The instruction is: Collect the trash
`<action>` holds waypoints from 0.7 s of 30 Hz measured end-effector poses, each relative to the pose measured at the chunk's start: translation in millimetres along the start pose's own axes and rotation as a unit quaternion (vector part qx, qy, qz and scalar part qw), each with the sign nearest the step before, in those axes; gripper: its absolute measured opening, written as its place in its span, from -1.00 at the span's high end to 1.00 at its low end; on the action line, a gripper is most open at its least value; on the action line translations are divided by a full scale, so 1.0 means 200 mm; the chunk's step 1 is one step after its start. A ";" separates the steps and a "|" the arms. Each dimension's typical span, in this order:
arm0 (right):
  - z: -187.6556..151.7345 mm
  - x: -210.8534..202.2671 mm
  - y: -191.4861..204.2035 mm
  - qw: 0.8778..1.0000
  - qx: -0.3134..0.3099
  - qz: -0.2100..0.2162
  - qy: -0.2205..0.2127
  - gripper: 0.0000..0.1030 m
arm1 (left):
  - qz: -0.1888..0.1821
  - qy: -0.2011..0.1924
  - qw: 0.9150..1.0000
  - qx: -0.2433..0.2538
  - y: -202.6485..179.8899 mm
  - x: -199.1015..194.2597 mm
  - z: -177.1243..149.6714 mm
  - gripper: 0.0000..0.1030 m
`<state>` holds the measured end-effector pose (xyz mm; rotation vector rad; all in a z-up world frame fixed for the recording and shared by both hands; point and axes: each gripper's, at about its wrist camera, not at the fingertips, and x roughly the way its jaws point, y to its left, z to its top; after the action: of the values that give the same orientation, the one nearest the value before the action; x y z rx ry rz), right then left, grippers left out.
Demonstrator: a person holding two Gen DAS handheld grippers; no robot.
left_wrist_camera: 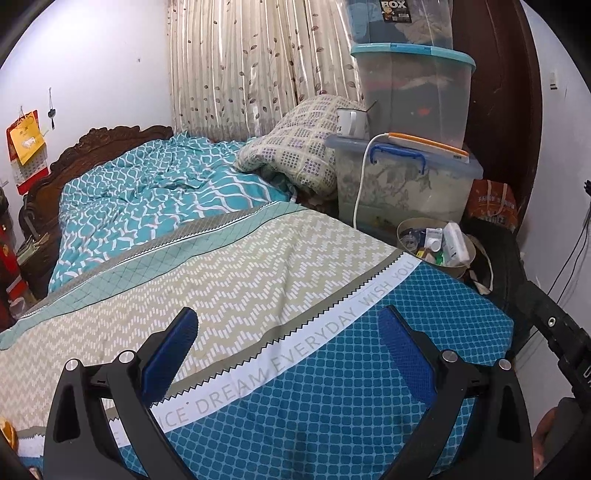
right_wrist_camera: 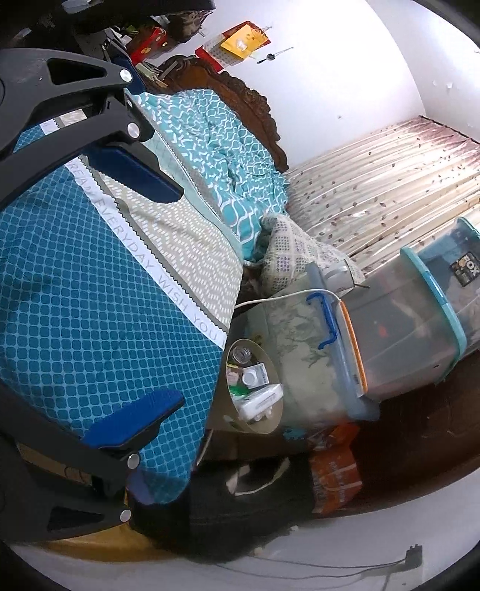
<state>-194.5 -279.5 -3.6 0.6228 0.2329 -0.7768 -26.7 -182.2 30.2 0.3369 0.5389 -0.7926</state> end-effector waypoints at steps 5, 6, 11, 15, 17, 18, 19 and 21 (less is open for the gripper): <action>0.00 -0.01 0.00 1.000 0.000 0.001 0.007 -0.93 | 0.001 -0.001 1.000 -0.002 0.01 -0.01 0.00 -0.83; 0.00 -0.01 0.00 1.000 -0.002 0.001 0.007 -0.93 | 0.004 -0.002 1.000 -0.002 0.01 -0.01 0.00 -0.83; 0.02 -0.04 0.02 1.000 -0.006 0.007 -0.001 -0.93 | 0.015 -0.007 1.000 0.004 0.00 -0.03 0.01 -0.83; 0.03 -0.06 0.03 1.000 -0.009 0.011 -0.012 -0.93 | 0.019 -0.016 1.000 0.005 0.00 -0.05 0.01 -0.83; 0.04 -0.05 0.02 1.000 -0.009 0.011 -0.011 -0.93 | 0.025 -0.022 0.999 0.005 0.00 -0.06 0.02 -0.83; 0.04 -0.05 0.02 1.000 -0.008 0.011 -0.010 -0.93 | 0.027 -0.025 0.999 0.006 0.00 -0.06 0.02 -0.83; 0.04 -0.05 0.02 1.000 -0.007 0.011 -0.008 -0.93 | 0.027 -0.025 0.999 0.006 0.00 -0.06 0.02 -0.83; 0.04 -0.04 0.01 1.000 -0.006 0.012 -0.005 -0.93 | 0.027 -0.025 0.999 0.005 0.01 -0.07 0.02 -0.83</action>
<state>-198.1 -278.2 7.1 0.6097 0.2195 -0.7560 -32.4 -175.3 41.0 0.3387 0.4762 -0.7506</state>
